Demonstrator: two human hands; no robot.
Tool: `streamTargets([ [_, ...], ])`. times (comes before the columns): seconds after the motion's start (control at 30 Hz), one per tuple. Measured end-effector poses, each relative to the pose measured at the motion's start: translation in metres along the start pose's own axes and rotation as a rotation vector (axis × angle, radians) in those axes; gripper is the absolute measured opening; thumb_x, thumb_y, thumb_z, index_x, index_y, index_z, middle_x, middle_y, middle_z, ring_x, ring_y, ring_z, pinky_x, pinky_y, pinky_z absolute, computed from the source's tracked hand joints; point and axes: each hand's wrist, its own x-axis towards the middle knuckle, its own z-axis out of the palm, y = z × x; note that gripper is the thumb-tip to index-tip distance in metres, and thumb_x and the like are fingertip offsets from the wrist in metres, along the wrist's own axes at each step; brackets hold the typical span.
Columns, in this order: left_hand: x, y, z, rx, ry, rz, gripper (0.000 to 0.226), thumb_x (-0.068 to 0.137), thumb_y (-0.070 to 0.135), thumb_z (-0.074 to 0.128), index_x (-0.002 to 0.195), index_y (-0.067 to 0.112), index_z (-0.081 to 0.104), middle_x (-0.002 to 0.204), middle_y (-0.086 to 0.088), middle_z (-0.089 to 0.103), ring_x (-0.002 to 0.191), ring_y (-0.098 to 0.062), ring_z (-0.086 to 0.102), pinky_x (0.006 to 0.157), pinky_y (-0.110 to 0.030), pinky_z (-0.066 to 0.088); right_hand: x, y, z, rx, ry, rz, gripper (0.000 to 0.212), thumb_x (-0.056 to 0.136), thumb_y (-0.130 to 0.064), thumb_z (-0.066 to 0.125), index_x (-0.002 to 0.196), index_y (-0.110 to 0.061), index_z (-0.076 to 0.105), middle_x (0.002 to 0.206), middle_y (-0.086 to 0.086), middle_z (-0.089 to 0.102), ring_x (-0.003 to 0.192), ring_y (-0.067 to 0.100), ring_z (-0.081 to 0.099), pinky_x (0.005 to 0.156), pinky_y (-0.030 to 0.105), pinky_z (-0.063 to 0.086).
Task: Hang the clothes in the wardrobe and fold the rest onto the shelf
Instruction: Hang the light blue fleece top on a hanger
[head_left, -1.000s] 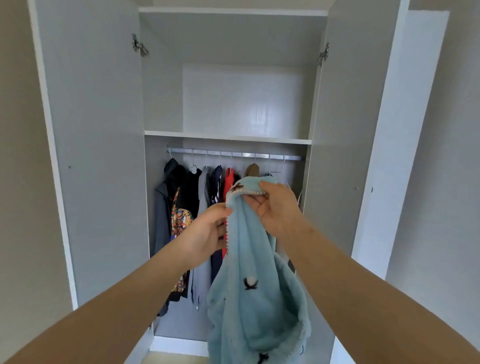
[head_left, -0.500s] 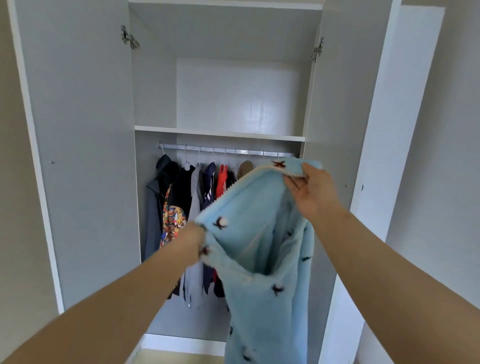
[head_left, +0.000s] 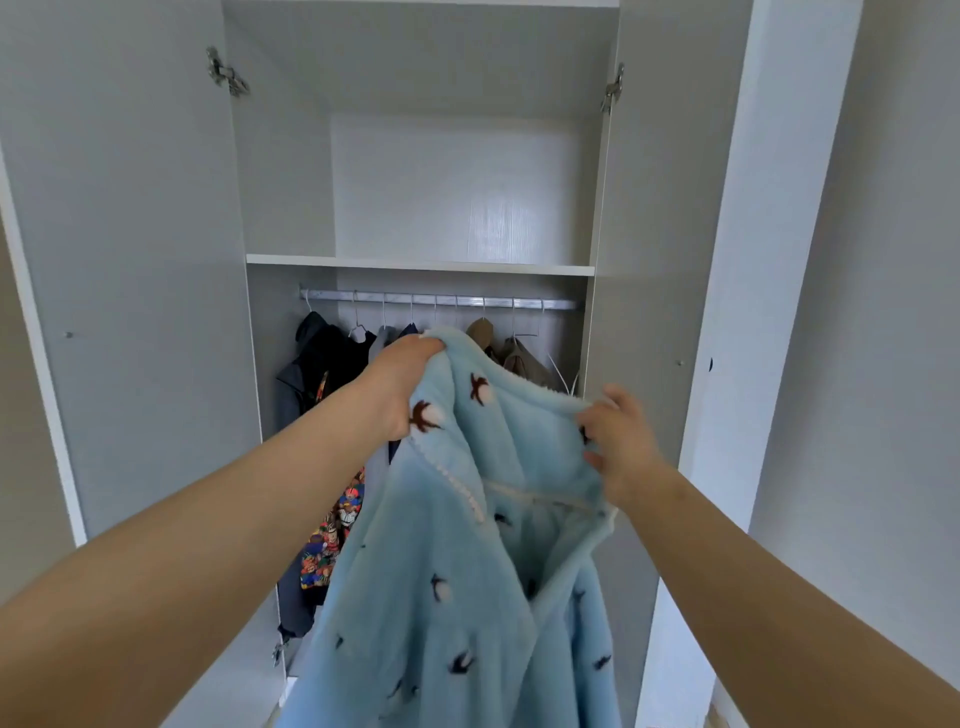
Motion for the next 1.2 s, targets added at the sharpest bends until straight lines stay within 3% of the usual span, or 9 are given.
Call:
streamTargets([
  [0.1,0.006,-0.005,0.007,0.005,-0.068,0.039,0.022,0.096,0.019,0.046,0.077,0.014,0.055,0.051,-0.005,0.063,0.042,-0.015,0.061,0.043,-0.024,0.051,-0.008,0.010,0.019,-0.359,-0.284,-0.170,0.080,0.073,-0.007,0.072,0.138,-0.035,0.034,0.125,-0.011,0.039,0.115,0.014,0.041,0.090,0.030,0.040],
  [0.27,0.030,-0.004,-0.003,-0.078,-0.053,0.005,0.022,0.094,0.022,0.050,0.076,0.012,0.056,0.053,-0.008,0.063,0.038,-0.015,0.061,0.039,-0.025,0.051,-0.005,0.049,0.045,-0.962,-0.513,-0.249,0.091,0.058,-0.051,0.075,0.136,-0.042,0.028,0.133,-0.010,0.047,0.128,0.023,0.035,0.109,0.052,0.024],
  [0.37,0.051,-0.008,-0.022,-0.027,-0.025,-0.045,0.022,0.093,0.027,0.051,0.084,0.009,0.059,0.060,-0.010,0.065,0.050,-0.022,0.063,0.045,-0.026,0.052,0.008,0.069,0.057,-1.035,-0.583,-0.194,0.063,0.073,-0.041,0.068,0.129,-0.029,0.043,0.125,-0.006,0.055,0.119,0.022,0.048,0.106,0.049,0.032],
  [0.5,0.089,-0.011,-0.058,0.050,-0.070,-0.103,0.024,0.090,0.027,0.053,0.097,0.005,0.062,0.085,-0.014,0.064,0.073,-0.027,0.061,0.071,-0.035,0.053,0.046,0.075,0.072,-0.782,-0.476,0.065,0.032,0.094,-0.007,0.046,0.124,0.000,0.053,0.124,0.016,0.059,0.107,0.021,0.054,0.100,0.033,0.040],
  [0.63,0.136,-0.005,-0.095,0.299,-0.134,-0.143,0.024,0.090,0.023,0.054,0.083,0.003,0.063,0.070,-0.013,0.069,0.057,-0.023,0.067,0.050,-0.026,0.053,0.100,0.080,0.077,-0.549,-0.326,0.016,0.017,0.080,-0.009,0.060,0.096,-0.008,0.065,0.092,0.012,0.068,0.080,0.023,0.064,0.078,0.036,0.053],
  [0.8,0.225,-0.022,-0.130,0.708,0.073,0.176,0.008,0.086,0.017,0.064,0.083,0.014,0.057,0.079,-0.004,0.057,0.072,-0.017,0.054,0.065,-0.023,0.043,0.163,0.078,0.110,-0.270,-0.269,0.065,0.011,0.074,-0.005,0.056,0.069,-0.011,0.063,0.057,0.006,0.064,0.049,0.017,0.060,0.046,0.023,0.046],
  [0.93,0.294,-0.050,-0.142,1.138,0.119,0.436,0.013,0.087,0.018,0.060,0.098,0.016,0.065,0.098,-0.004,0.064,0.089,-0.017,0.058,0.078,-0.024,0.045,0.207,0.072,0.145,-0.147,-0.224,0.148,0.023,0.063,-0.012,0.056,0.083,-0.004,0.062,0.073,0.019,0.062,0.064,0.029,0.058,0.063,0.036,0.048],
  [1.07,0.338,-0.077,-0.126,0.782,-0.360,0.208,0.028,0.095,0.031,0.050,0.120,0.020,0.056,0.106,0.010,0.060,0.092,-0.002,0.056,0.073,-0.004,0.043,0.261,0.070,0.171,-0.047,-0.153,0.191,0.038,0.065,-0.012,0.056,0.100,0.002,0.062,0.088,0.025,0.061,0.076,0.034,0.057,0.074,0.044,0.048],
  [1.2,0.377,-0.102,-0.119,0.562,-0.522,0.027,0.061,0.066,0.035,0.076,0.119,0.034,0.046,0.117,0.008,0.061,0.108,-0.010,0.060,0.092,-0.028,0.050,0.301,0.076,0.171,0.001,-0.065,0.205,0.044,0.069,-0.010,0.052,0.109,0.005,0.060,0.097,0.027,0.062,0.084,0.036,0.059,0.081,0.048,0.049],
])
